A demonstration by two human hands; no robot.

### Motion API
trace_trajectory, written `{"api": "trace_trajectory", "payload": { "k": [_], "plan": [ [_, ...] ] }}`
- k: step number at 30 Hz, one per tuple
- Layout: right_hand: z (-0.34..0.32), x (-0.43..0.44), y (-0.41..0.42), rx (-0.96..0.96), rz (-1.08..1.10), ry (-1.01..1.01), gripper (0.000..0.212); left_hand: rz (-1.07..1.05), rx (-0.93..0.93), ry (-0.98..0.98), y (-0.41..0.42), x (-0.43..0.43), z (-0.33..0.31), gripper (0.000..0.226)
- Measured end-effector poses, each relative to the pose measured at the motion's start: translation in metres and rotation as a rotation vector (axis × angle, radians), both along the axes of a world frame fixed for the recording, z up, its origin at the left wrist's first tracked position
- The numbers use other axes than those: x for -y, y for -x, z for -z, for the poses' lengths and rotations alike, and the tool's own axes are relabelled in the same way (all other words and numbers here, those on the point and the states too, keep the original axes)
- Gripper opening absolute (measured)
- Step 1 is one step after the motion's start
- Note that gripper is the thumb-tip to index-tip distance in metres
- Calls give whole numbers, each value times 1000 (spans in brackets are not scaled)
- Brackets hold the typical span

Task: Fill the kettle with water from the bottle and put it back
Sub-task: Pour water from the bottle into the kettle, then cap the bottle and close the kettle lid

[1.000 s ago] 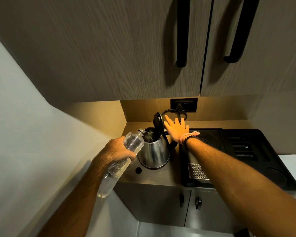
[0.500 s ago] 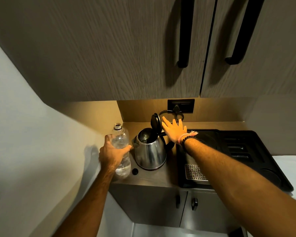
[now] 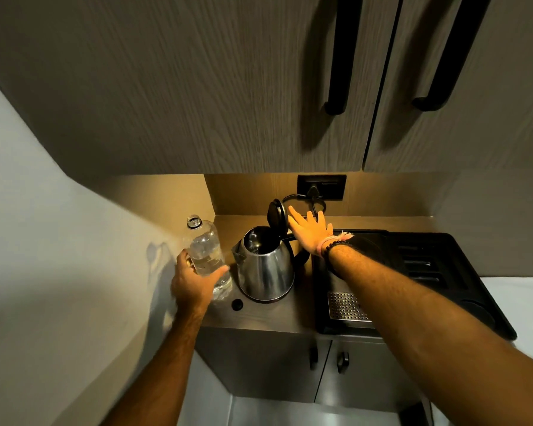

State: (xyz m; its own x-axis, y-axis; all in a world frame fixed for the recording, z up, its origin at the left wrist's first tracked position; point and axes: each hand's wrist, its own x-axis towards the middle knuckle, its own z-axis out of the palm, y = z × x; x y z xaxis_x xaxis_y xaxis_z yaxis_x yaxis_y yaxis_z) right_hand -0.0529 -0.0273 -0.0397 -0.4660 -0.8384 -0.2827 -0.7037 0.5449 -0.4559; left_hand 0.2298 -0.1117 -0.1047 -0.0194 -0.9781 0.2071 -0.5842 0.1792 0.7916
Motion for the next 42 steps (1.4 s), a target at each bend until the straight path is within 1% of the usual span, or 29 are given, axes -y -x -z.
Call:
{"api": "trace_trajectory", "payload": {
  "k": [3,5,7,9,11,14,18,20,21,24,27,29,30,32,36,42],
  "plan": [
    [1,1,0,9,-7,7,80,-53,-44,-86,-11,-23,30,88],
    [2,2,-1,23,2,17,81,-80,16,-142,-13,-36,50,74],
    [3,3,0,34,14,25,85,-41,103,-173,-11,-46,64,59],
    [4,4,1,18,16,16,85,38,115,-226,-4,-54,70,50],
    [5,4,2,10,20,16,86,112,111,-268,4,-57,69,48],
    [4,4,1,31,35,19,90,186,175,-267,14,-55,68,48],
    [3,3,0,43,36,21,91,217,244,-245,16,-55,63,37],
    [2,3,0,35,31,16,90,222,229,-171,15,-57,51,33],
    [2,3,0,34,27,13,90,236,215,-104,16,-58,41,31],
    [4,2,1,28,18,10,86,281,194,221,17,-59,1,31],
    [3,0,1,22,28,1,89,184,102,514,20,-45,-51,34],
    [-2,1,-1,31,24,12,89,70,28,616,18,-31,-86,32],
    [-3,1,-1,34,21,12,89,27,-1,614,17,-24,-98,32],
    [-3,-1,-2,37,23,2,92,-11,-36,530,17,-9,-115,34],
    [0,-3,-1,44,27,5,95,-27,-18,376,16,4,-118,32],
    [-2,-1,-1,40,25,12,96,-24,-110,306,14,7,-116,28]
  ]
}}
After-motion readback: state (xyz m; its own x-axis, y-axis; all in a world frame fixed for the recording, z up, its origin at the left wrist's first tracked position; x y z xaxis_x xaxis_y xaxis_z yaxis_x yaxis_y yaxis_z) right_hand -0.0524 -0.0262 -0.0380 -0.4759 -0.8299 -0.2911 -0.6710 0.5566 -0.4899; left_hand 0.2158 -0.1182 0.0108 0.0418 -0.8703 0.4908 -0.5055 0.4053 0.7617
